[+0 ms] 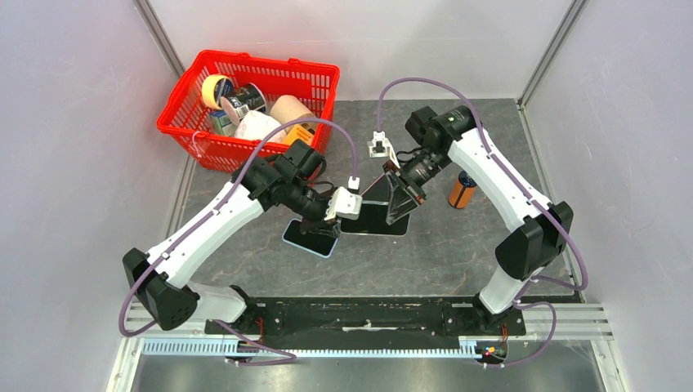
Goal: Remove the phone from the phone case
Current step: Remove the phone case from the phone.
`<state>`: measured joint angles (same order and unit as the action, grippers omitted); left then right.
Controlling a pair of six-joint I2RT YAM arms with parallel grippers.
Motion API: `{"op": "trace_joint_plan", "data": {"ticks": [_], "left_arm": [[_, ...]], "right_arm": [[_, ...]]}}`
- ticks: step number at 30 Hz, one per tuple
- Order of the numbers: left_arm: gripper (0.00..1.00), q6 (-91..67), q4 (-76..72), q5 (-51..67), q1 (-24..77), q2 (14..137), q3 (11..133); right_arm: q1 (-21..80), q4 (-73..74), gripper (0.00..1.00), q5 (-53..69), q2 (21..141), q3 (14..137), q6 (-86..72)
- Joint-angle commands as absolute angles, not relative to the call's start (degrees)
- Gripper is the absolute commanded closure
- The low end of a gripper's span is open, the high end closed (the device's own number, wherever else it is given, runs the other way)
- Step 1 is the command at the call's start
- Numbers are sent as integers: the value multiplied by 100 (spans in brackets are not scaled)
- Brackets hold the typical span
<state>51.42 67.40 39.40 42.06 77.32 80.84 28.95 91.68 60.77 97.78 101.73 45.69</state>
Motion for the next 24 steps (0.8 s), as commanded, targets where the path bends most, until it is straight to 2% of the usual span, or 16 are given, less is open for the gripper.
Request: {"op": "trace_joint_plan", "data": {"ticks": [1,7,13,16,19,24], "left_arm": [[91,4692,4336,5115,4047,7396,7885],[66,4761,4611,5147,3451,7030,7561],[36,4930,5107,5108,3063,6831,7569],[30,5001,5439,5197,2806,6760,7692],[29,4909,5594,5239,2547,6665,7820],[29,3732,5091,5457,2008,6541,8048]], "right_arm": [[3191,8822,100,6913,9529,10146,4218],[3045,8745,100,6786,9256,10091,4097],[3016,8625,100,6622,9092,10028,4007],[3015,8560,100,6570,9019,10016,3949],[3014,8473,100,6481,8929,10002,3871],[3022,8197,100,6160,8703,9965,3624]]}}
